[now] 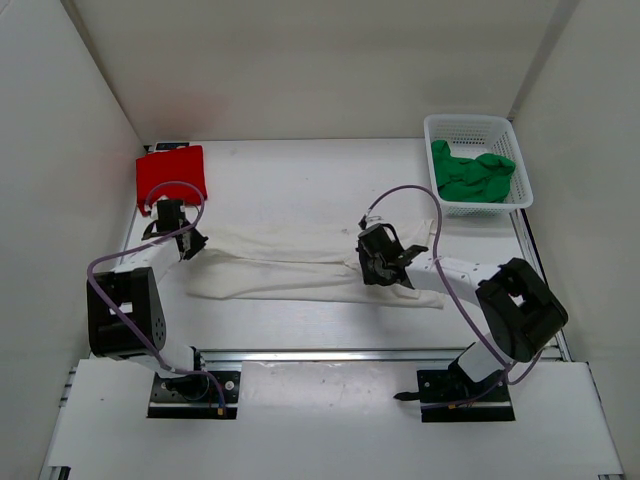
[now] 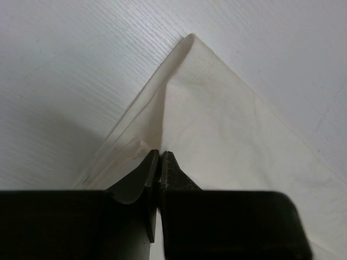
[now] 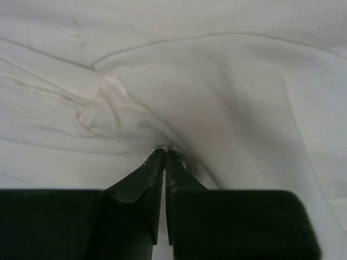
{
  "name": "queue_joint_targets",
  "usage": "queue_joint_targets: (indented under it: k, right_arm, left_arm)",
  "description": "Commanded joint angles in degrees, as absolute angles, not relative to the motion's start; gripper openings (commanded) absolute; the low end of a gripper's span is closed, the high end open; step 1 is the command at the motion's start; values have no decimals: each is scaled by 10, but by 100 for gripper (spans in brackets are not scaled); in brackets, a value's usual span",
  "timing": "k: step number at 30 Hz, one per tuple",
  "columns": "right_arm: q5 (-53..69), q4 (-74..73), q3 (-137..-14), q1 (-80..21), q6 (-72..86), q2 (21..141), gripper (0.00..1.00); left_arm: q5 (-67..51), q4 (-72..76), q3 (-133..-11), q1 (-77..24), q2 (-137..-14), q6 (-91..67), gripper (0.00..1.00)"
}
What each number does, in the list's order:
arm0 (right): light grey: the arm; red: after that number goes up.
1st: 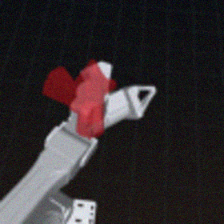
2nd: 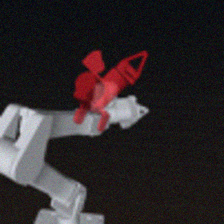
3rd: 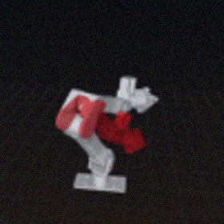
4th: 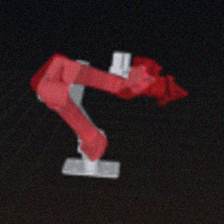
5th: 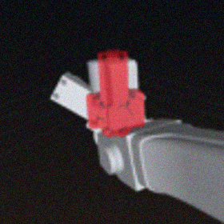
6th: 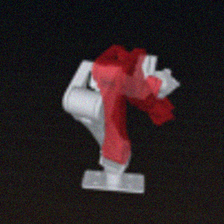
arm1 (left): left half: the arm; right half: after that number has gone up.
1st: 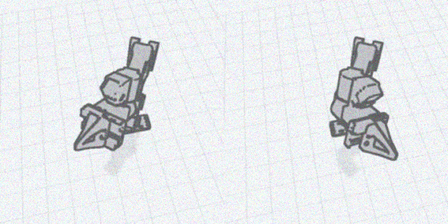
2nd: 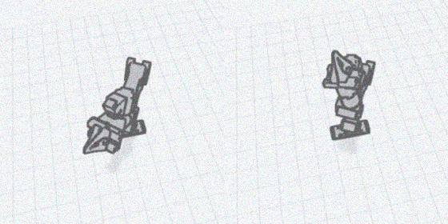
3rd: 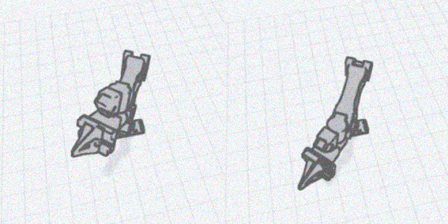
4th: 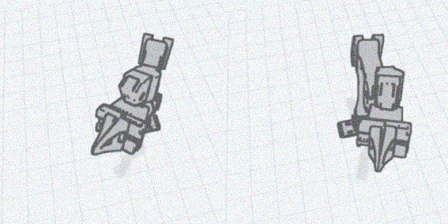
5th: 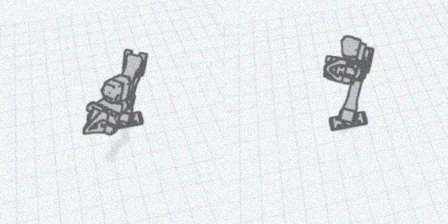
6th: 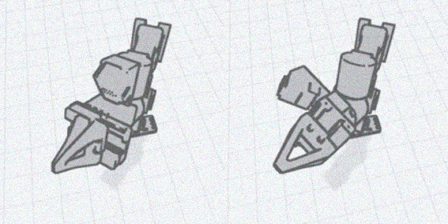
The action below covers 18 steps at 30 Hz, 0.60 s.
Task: Fold and stack the t-shirts
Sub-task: Fold the other side of the tshirt into a rectangle
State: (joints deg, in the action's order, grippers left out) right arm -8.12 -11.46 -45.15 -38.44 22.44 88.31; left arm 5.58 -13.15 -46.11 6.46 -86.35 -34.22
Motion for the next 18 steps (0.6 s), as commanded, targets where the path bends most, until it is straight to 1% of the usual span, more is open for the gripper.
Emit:
queue_joint_targets:
  k: [1, 3, 8, 14, 18]
  right_arm:
    - [-97, -125, -476, -382, 232, 864, 3]
    - [-96, -147, -489, -386, 230, 841, 0]
    - [-19, -211, -511, -378, 210, 776, 0]
    - [43, -286, -536, -386, 178, 775, 0]
    - [89, -280, -520, -387, 178, 780, 0]
  left_arm:
    - [69, -118, -474, 59, -837, -331, 0]
    - [78, -124, -478, 55, -831, -327, 0]
    - [123, -145, -512, 35, -797, -297, 0]
    - [129, -149, -500, 51, -773, -288, 0]
    - [162, -143, -477, 48, -787, -274, 7]
